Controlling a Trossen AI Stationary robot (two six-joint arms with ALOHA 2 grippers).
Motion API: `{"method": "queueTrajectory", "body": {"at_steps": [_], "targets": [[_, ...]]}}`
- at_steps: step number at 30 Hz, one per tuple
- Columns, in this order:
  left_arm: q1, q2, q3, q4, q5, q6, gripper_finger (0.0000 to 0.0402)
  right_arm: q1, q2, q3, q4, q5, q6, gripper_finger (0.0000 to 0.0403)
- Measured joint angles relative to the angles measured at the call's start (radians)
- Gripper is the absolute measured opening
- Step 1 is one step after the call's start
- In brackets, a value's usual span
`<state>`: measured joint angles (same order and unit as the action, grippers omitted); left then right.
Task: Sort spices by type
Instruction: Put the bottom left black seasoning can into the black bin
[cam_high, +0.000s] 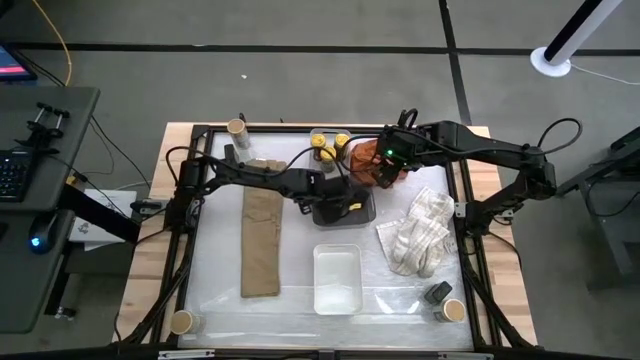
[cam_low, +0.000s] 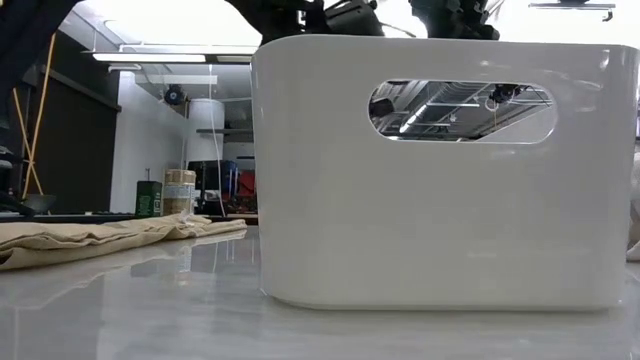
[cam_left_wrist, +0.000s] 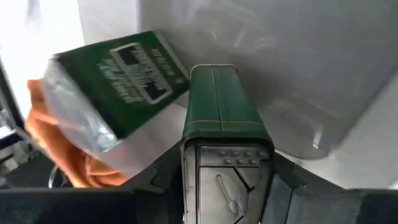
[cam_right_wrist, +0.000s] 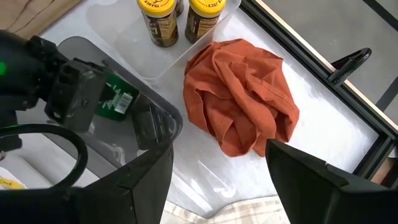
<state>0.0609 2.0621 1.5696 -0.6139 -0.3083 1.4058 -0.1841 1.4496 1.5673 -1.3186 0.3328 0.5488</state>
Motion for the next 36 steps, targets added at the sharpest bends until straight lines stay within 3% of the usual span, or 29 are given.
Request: {"method": "queueTrajectory", "body": {"at_steps": [8,20,31,36], "targets": [[-0.004,-0.01,0.002,-0.144,0.04,-0.006,0.0129,0.0,0.0,0.0,0.001,0.0,-0.01,0.0252],[0.004,-0.105,0.003,-0.16,0.252,-0.229,0.0147,0.0,0.0,0.0,0.045,0.0,-0.057,0.0252],[0.025,-0.116,0.003,-0.182,0.24,-0.278,0.0167,0.0,0.0,0.0,0.051,-0.002,-0.057,0.0252],[0.032,-0.116,0.003,-0.182,0.184,-0.279,0.0168,0.0,0.0,0.0,0.051,-0.003,-0.057,0.0252]]}}
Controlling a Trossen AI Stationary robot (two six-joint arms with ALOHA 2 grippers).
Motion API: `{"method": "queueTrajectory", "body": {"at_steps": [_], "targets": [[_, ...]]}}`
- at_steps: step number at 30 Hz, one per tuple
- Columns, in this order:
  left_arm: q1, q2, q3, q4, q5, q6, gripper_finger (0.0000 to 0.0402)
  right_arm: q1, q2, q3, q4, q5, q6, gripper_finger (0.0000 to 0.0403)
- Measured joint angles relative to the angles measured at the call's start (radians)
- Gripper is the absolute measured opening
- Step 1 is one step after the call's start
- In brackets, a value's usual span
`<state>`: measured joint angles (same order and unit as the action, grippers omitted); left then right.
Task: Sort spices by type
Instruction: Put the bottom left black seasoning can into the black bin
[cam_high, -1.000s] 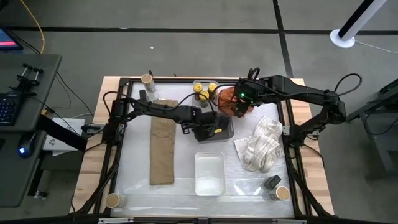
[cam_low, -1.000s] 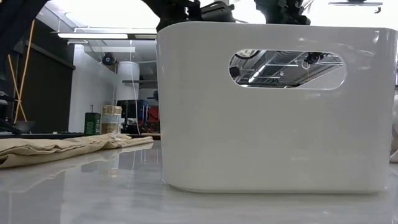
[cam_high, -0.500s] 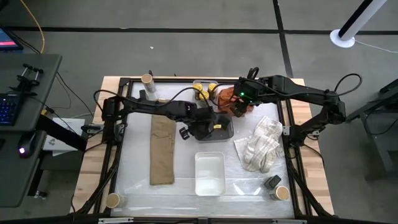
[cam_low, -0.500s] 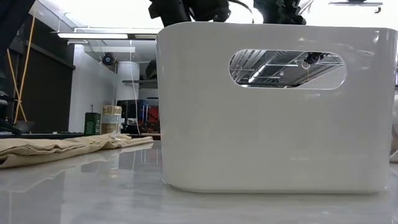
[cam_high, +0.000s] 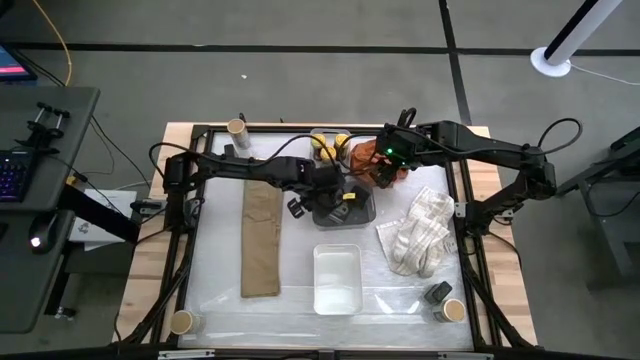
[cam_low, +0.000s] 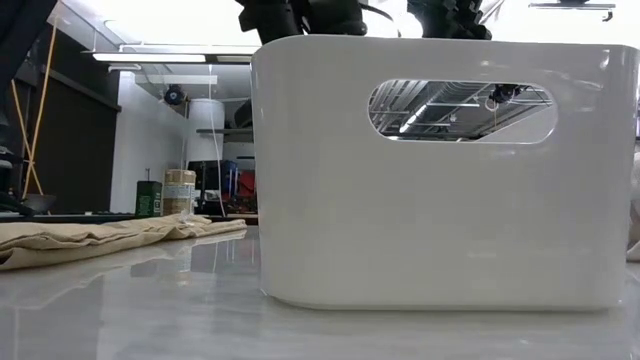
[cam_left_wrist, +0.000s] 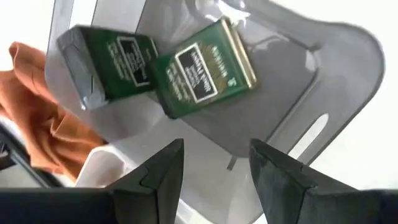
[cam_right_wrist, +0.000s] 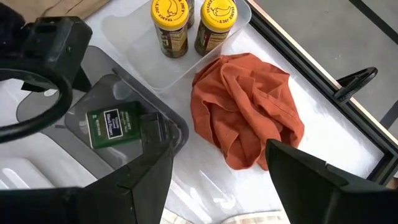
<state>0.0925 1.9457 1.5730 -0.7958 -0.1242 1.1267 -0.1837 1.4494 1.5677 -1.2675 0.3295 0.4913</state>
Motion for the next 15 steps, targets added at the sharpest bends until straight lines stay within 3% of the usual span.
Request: {"method": "queueTrajectory", "body": {"at_steps": [5,15], "targets": [[-0.005,0.0,0.0,-0.001,-0.051,-0.056,0.0168,0.0,0.0,0.0,0.0,-0.011,-0.002,0.0252],[-0.019,0.0,0.0,-0.011,-0.037,-0.408,0.0168,-0.01,0.0,0.0,0.02,-0.079,-0.055,0.0252]]}}
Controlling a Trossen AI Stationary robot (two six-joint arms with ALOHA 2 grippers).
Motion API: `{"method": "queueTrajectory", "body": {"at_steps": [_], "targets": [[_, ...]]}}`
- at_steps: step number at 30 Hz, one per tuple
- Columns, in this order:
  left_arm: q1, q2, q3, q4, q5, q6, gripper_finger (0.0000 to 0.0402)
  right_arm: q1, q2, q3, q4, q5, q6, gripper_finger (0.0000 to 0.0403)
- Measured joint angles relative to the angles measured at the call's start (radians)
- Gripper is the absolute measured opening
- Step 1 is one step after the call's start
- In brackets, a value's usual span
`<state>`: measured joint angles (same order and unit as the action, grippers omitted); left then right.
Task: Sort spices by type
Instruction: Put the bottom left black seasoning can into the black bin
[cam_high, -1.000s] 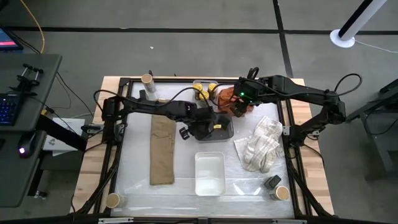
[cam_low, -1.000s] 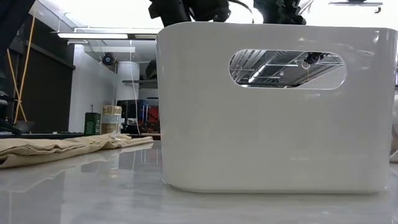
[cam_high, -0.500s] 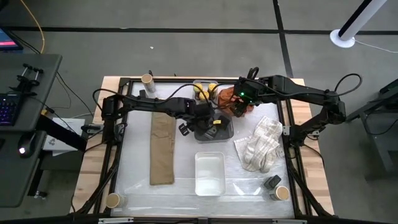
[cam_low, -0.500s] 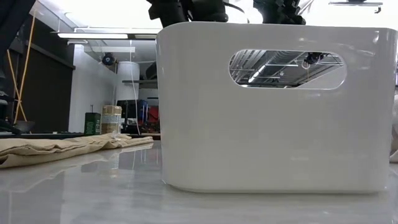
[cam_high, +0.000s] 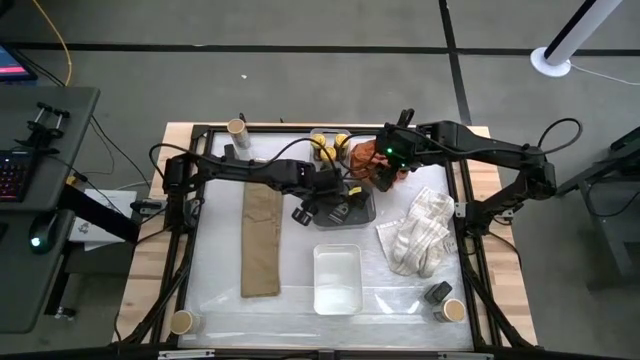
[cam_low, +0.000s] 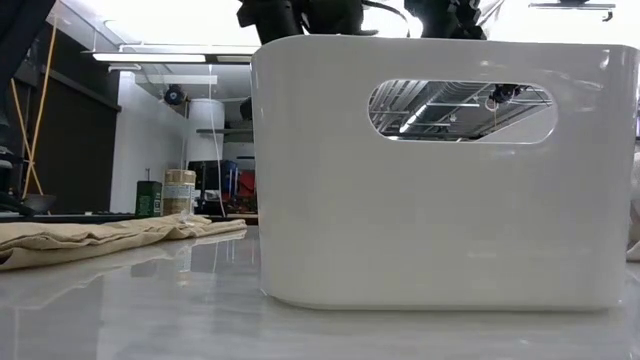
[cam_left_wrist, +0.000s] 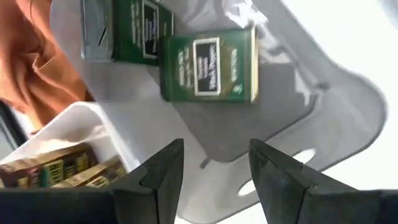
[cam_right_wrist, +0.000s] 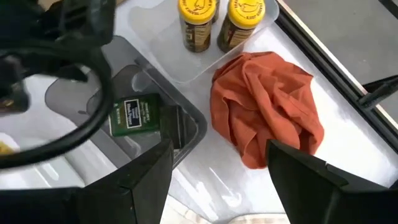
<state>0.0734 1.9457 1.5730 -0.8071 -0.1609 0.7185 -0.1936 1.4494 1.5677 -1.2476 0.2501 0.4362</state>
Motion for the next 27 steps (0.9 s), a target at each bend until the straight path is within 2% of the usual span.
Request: {"method": "queueTrajectory", "body": {"at_steps": [4,10,15,22,27], "targets": [[0.0,0.0,0.0,0.062,0.092,-0.113,0.0168,-0.025,0.0,0.0,0.0,0.001,0.001,0.0252],[0.023,0.0,0.0,0.157,0.13,-0.488,0.0178,-0.049,0.0,0.0,-0.006,0.0,0.0,0.0252],[0.058,0.001,0.0,0.138,0.153,-0.763,0.0217,-0.063,0.0,0.0,-0.006,0.0,-0.015,0.0252],[0.071,0.005,0.0,0.107,0.245,-0.892,0.0294,-0.083,0.0,0.0,-0.007,-0.001,-0.03,0.0252],[0.071,0.016,-0.002,0.11,0.264,-0.961,0.0328,-0.089,0.0,0.0,-0.009,-0.008,-0.037,0.0252]]}}
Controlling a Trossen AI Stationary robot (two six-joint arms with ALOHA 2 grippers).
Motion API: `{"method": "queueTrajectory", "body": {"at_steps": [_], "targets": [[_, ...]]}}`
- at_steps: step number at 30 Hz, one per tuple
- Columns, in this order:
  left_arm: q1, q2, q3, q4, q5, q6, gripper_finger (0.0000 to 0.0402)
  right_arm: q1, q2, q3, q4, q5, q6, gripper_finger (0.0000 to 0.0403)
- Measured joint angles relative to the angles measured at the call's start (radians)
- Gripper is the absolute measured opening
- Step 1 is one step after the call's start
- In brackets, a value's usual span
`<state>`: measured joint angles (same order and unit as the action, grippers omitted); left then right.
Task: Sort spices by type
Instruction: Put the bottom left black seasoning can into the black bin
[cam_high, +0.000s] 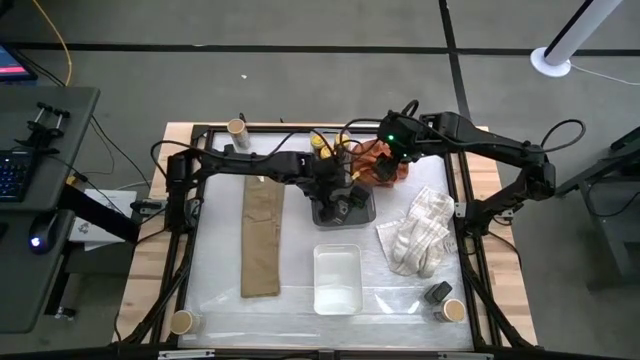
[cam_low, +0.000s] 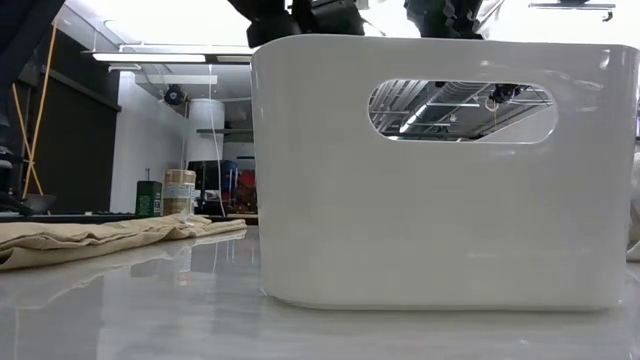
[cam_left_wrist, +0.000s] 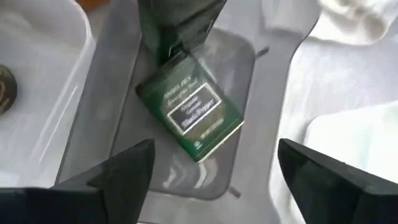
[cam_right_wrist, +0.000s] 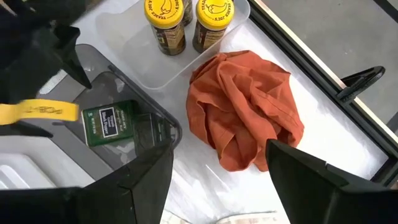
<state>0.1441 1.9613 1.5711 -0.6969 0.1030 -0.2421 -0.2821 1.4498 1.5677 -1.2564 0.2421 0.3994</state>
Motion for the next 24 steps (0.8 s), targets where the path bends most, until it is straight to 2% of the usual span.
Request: {"method": "queueTrajectory", "body": {"at_steps": [7,17,24], "targets": [[0.0,0.023,0.001,0.067,-0.024,-0.142,0.0347,0.0,0.0,0.0,0.0,0.0,-0.008,0.0252],[-0.024,0.045,0.002,0.109,-0.117,-0.357,0.035,0.0,0.0,0.0,0.001,0.001,-0.008,0.0252],[-0.049,0.077,0.002,0.13,-0.174,-0.414,0.0349,0.0,0.0,0.0,0.004,0.001,-0.008,0.0252]]}}
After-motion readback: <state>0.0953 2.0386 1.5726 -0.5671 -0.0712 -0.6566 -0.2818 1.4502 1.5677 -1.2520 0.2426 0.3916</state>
